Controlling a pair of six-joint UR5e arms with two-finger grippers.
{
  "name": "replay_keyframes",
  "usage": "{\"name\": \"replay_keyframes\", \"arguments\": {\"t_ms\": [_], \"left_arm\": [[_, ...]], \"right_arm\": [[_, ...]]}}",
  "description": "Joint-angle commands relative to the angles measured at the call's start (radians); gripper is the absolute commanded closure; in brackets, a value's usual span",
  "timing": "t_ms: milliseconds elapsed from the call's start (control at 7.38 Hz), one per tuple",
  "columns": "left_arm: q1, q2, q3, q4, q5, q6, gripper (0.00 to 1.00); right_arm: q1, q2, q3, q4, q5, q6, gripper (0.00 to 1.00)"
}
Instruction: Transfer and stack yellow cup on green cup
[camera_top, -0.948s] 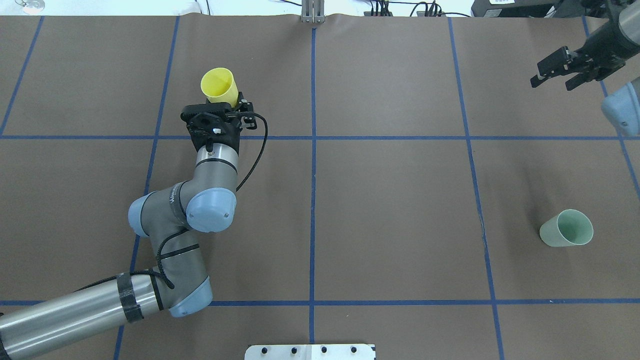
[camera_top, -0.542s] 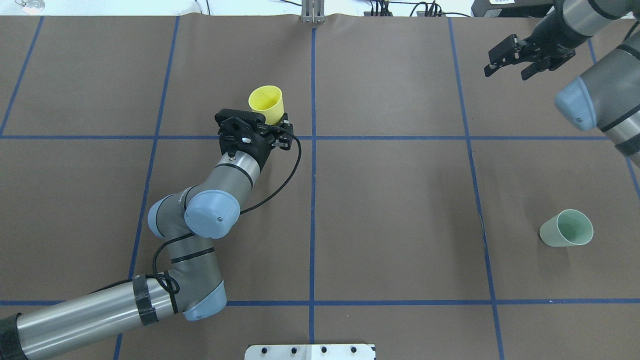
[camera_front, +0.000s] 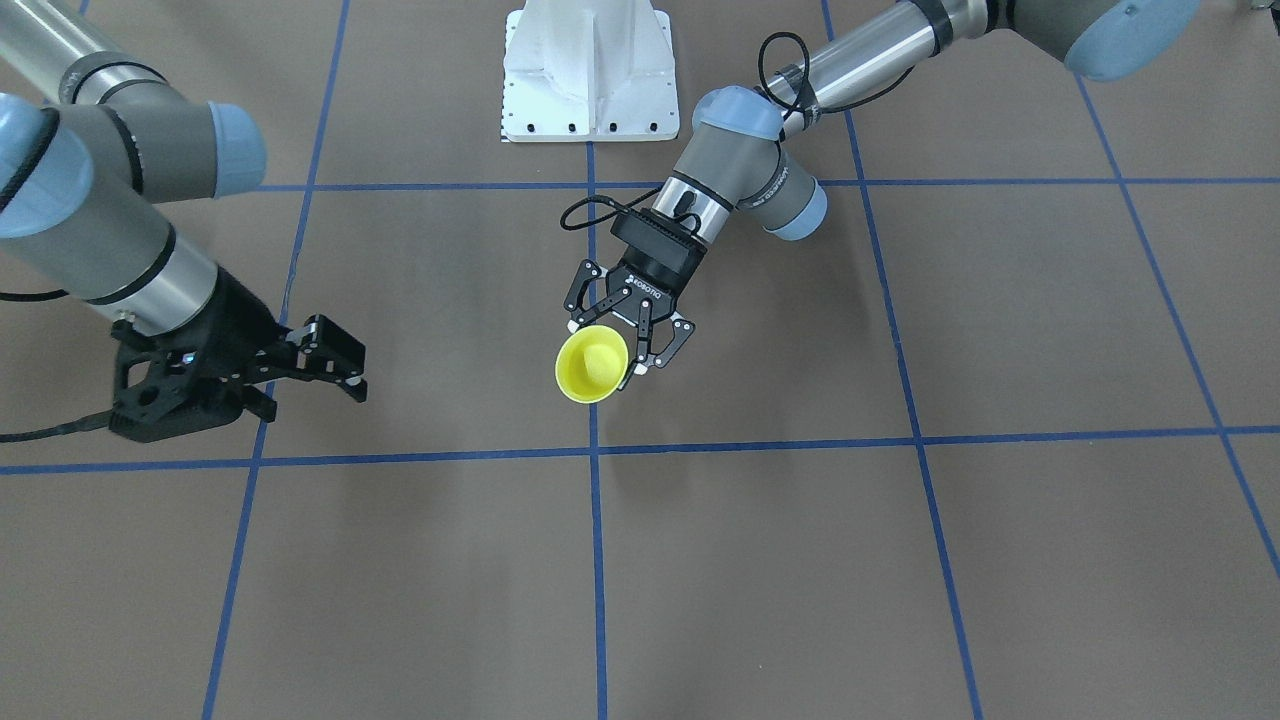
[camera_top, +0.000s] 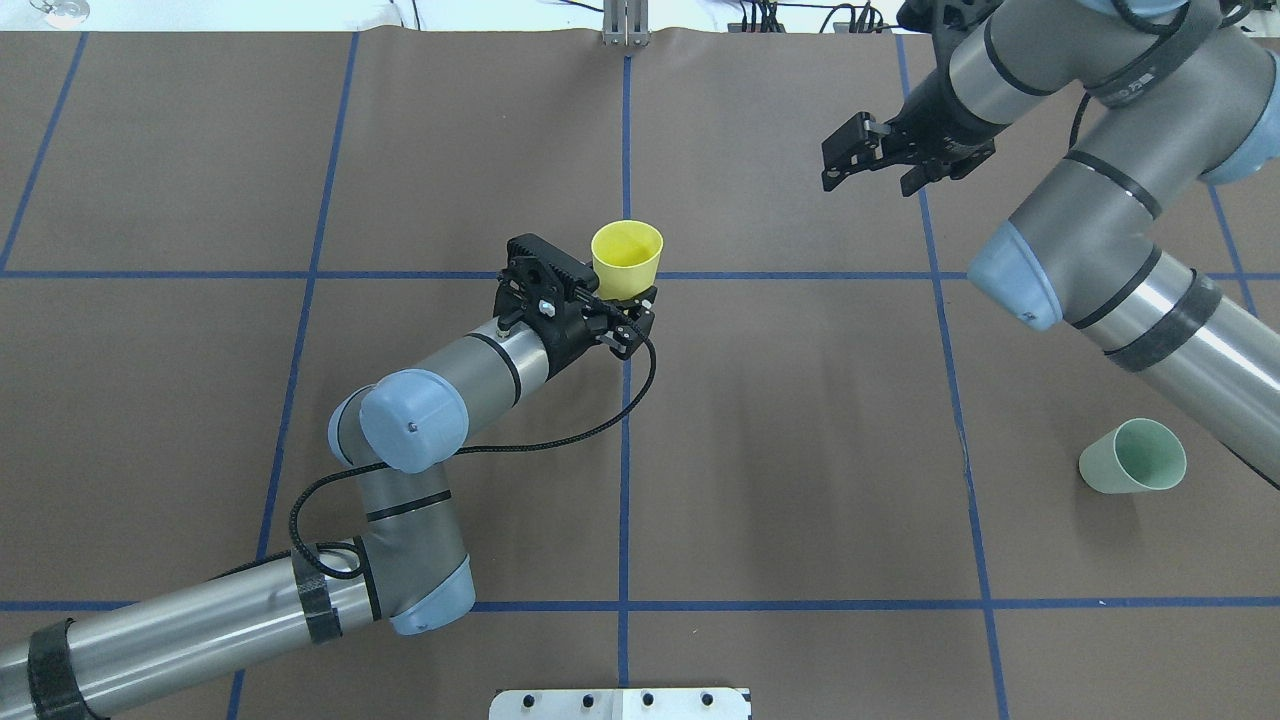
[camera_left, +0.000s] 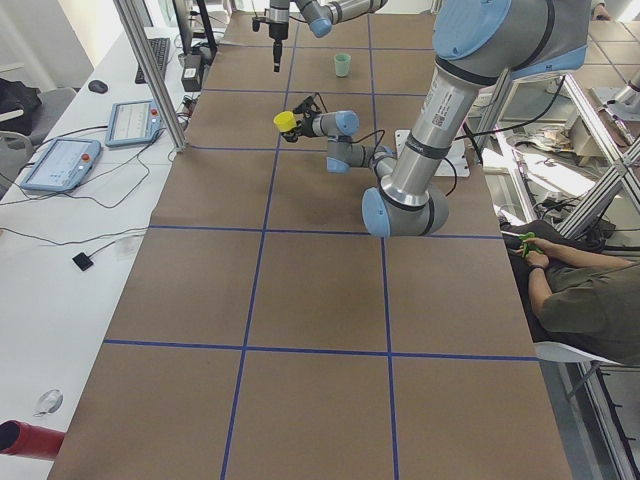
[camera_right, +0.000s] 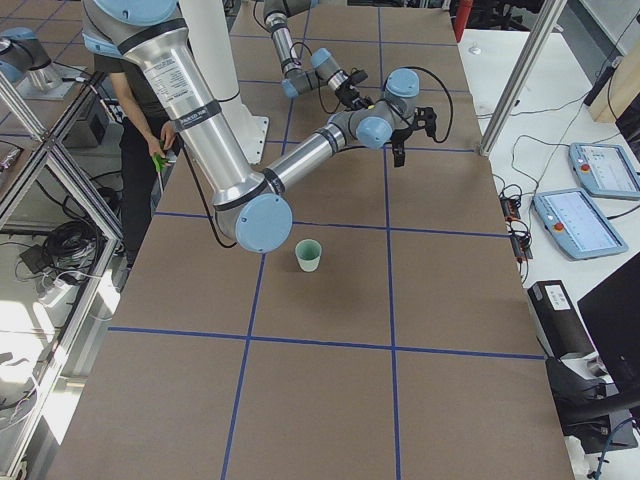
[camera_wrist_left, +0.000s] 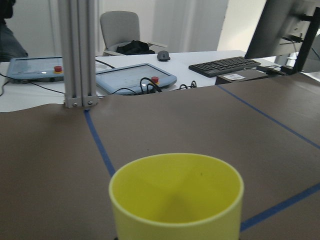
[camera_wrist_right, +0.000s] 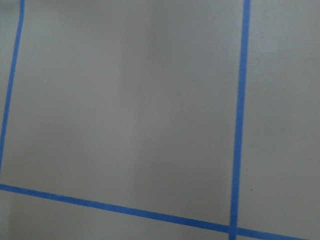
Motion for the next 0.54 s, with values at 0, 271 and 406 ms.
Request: {"name": "replay_keyframes", "arguments": {"t_ms": [0, 271, 406], "left_arm": [[0.035, 0.002, 0.017, -0.089, -0.058, 0.215, 0.42], [0.049, 0.005, 0.012, -0.121, -0.099, 0.225, 0.42], [0.048, 0.008, 0.009, -0.126, -0.092, 0.227, 0.42]], "right_arm": [[-0.081, 0.036, 0.041, 0.0, -0.006, 0.122, 0.0], [-0.107, 0.041, 0.047, 0.0, -0.004, 0.143, 0.0], [-0.13, 0.041, 0.055, 0.0, -0.003, 0.143, 0.0]]}}
